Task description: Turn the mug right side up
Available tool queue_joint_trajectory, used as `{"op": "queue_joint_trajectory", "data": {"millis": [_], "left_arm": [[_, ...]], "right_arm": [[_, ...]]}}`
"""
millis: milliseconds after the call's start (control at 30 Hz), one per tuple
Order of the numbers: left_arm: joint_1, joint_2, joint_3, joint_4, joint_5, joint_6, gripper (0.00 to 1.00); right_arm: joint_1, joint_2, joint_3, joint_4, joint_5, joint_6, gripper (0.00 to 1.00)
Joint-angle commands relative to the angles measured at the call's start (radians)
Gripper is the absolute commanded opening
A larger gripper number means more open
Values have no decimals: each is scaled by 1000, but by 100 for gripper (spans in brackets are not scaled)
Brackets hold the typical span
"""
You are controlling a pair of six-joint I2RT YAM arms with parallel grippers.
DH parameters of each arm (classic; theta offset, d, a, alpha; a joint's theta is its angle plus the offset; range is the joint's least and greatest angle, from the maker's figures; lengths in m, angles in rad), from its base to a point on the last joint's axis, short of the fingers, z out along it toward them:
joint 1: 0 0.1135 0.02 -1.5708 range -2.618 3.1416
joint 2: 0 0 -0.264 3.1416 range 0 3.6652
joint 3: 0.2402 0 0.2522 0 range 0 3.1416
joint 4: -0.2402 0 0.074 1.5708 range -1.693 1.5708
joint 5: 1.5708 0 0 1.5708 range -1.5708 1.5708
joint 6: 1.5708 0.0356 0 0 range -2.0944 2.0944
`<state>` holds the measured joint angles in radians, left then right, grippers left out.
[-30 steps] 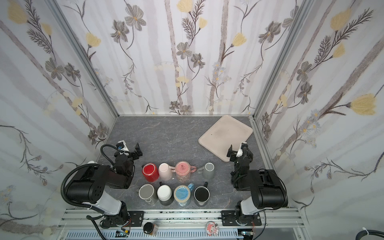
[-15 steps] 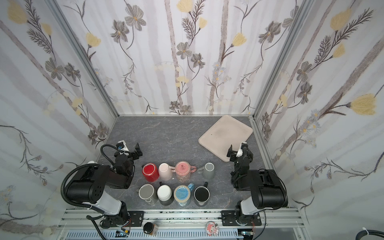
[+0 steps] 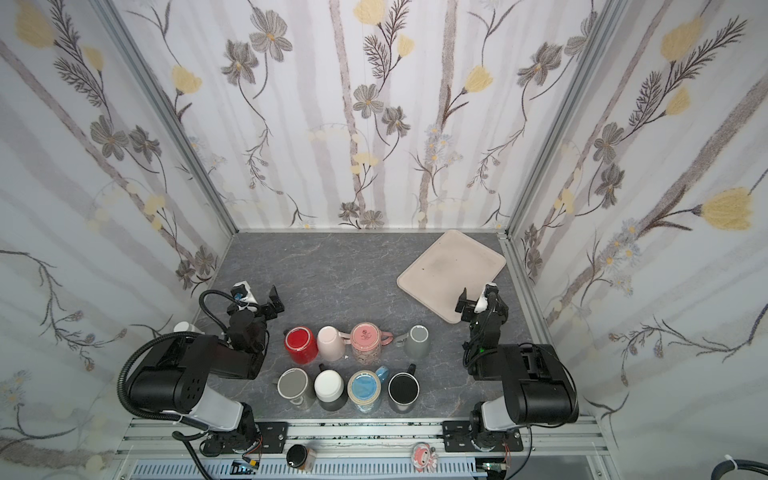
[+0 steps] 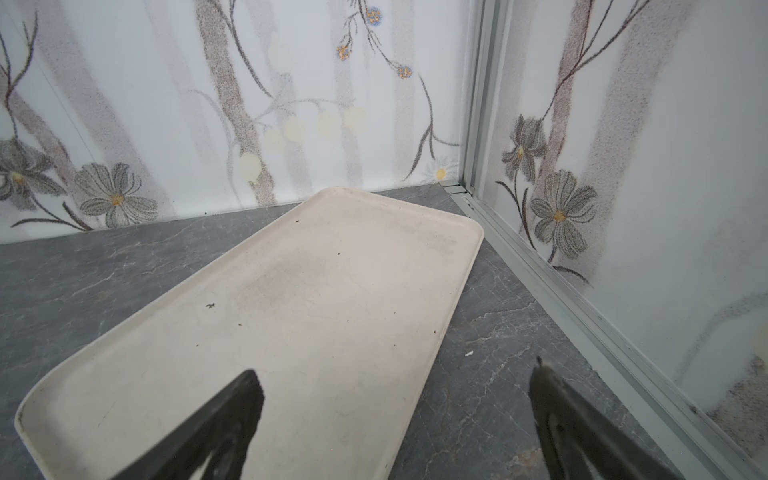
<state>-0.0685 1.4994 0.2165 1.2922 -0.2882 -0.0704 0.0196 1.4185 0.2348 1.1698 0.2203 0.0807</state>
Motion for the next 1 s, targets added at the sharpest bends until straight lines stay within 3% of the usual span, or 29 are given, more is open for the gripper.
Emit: {"op": "queue_joint_trajectory", "data": {"millis": [0, 100, 200, 267, 333, 367, 467, 500, 567, 833, 967], "left_arm": [[-5, -98, 22, -89, -80, -10, 100], [-5, -186, 57, -216, -144, -55, 100], [-5, -286, 72, -273, -216, -135, 100], [4, -333, 77, -277, -298, -276, 100], [35, -382, 101, -346, -308, -478, 100], [53, -407, 122, -437, -301, -597, 100], [76, -484, 156, -668, -310, -955, 100], [96, -499, 147, -646, -260, -975, 100], [132, -517, 125, -565, -110, -972, 100], [139, -532, 112, -427, 101, -965, 100], [139, -504, 250, -647, 259, -880, 100]], "right_arm": [[0, -81, 92, -230, 53, 23, 100], [4, -136, 149, -338, 109, 69, 100], [36, -149, 244, -483, 272, 120, 100], [31, -123, 328, -620, 398, 302, 99], [6, -89, 424, -887, 445, 613, 100], [-23, -67, 458, -997, 388, 744, 100], [-139, 14, 420, -806, -131, 706, 100], [-151, 44, 436, -825, -193, 745, 100], [-151, 104, 485, -858, -313, 707, 100], [-17, 171, 635, -1018, -394, 537, 100], [70, 244, 723, -1142, -420, 448, 100]]}}
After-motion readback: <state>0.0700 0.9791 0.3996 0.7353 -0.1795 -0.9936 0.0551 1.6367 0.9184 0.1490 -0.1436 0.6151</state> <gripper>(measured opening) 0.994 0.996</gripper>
